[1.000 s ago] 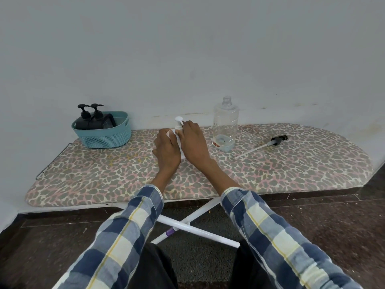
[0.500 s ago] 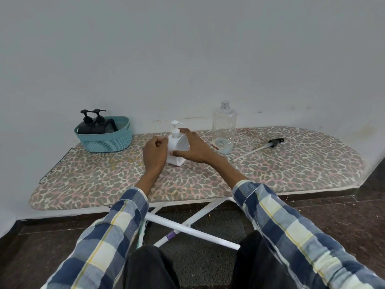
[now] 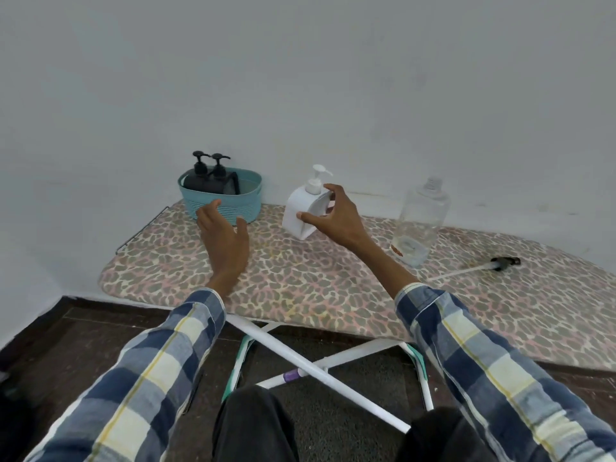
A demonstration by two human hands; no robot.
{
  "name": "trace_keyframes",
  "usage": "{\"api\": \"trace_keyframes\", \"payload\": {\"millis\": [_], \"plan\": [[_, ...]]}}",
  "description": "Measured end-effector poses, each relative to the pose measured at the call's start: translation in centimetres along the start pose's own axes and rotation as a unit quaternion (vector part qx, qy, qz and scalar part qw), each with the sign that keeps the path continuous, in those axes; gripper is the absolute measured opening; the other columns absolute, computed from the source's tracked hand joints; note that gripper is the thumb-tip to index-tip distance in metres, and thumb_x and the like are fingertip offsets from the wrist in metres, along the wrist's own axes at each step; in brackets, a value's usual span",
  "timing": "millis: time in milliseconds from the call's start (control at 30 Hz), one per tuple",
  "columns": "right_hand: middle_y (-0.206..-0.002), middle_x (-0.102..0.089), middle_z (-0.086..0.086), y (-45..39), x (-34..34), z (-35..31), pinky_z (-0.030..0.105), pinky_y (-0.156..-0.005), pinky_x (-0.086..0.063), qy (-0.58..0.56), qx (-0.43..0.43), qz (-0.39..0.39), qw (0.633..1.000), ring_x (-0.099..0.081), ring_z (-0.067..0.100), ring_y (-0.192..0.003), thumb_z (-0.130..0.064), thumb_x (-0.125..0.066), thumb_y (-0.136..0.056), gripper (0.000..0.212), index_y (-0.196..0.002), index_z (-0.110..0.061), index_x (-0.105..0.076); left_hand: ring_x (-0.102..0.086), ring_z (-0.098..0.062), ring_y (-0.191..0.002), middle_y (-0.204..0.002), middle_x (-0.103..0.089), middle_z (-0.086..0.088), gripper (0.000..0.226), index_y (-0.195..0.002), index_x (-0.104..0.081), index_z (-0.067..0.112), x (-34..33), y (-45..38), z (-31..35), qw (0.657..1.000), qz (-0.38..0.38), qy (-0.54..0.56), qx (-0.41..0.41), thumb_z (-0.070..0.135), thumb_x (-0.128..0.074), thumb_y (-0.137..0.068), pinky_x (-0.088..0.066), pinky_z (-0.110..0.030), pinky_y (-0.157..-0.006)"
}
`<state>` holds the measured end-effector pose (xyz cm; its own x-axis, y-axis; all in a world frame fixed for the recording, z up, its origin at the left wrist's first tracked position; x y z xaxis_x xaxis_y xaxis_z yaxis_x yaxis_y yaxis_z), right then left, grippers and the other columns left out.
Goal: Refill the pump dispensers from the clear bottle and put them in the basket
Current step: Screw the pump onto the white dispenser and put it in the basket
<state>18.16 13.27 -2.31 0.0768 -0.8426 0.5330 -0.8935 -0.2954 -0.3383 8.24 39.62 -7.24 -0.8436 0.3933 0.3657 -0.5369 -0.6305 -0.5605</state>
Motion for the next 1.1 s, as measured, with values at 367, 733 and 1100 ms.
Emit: {"api": "trace_keyframes", "payload": {"millis": [367, 733, 1100], "plan": [[-0.144, -0.057, 0.003, -10.4, -6.1, -7.3, 0.035, -0.102, -0.055, -0.116, 0.028, -0.055, 0.991, -0.069, 0.020, -0.118, -0.037, -0.094, -0.080, 0.086, -0.149, -0.018, -0.045, -0.038, -0.040, -0.147, -0.166, -0.029, -0.017, 0.072, -0.167, -0.029, 0.022, -1.7, -1.2, -3.0, 0.998, -0.055, 0.008, 0.023, 0.044, -0.056, -0.103, -0.042, -0.062, -0.114], [-0.142, -0.057, 0.000, -14.3, -13.9, -7.1, 0.034, -0.100, -0.053, -0.026, 0.063, -0.136, 0.988, -0.061, 0.020, -0.125, -0.036, -0.096, -0.077, 0.089, -0.148, -0.018, -0.046, -0.046, -0.036, -0.141, -0.163, -0.028, -0.010, 0.085, -0.166, -0.024, 0.024, -1.9, -1.2, -2.7, 0.997, -0.057, 0.046, 0.003, 0.033, -0.068, -0.094, -0.054, -0.060, -0.105], [-0.154, -0.049, 0.003, -12.9, -17.9, -5.8, 0.045, -0.115, -0.035, 0.071, 0.087, -0.177, 0.978, -0.048, 0.022, -0.140, -0.035, -0.068, -0.102, 0.063, -0.156, -0.019, -0.040, -0.050, -0.035, -0.139, -0.162, -0.028, -0.008, 0.092, -0.166, -0.023, 0.023, -2.2, -1.1, -2.8, 0.998, -0.059, 0.032, 0.003, 0.031, -0.074, -0.091, -0.057, -0.058, -0.101]]}}
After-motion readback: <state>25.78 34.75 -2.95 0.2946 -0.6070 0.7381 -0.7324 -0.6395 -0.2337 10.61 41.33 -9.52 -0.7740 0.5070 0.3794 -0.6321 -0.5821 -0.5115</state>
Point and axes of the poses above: each hand's wrist, its own y-axis away from the middle knuckle, its own x-axis out of the back of the hand, z = x × y, the point moved 8 cm from there along -y, towards the middle knuckle
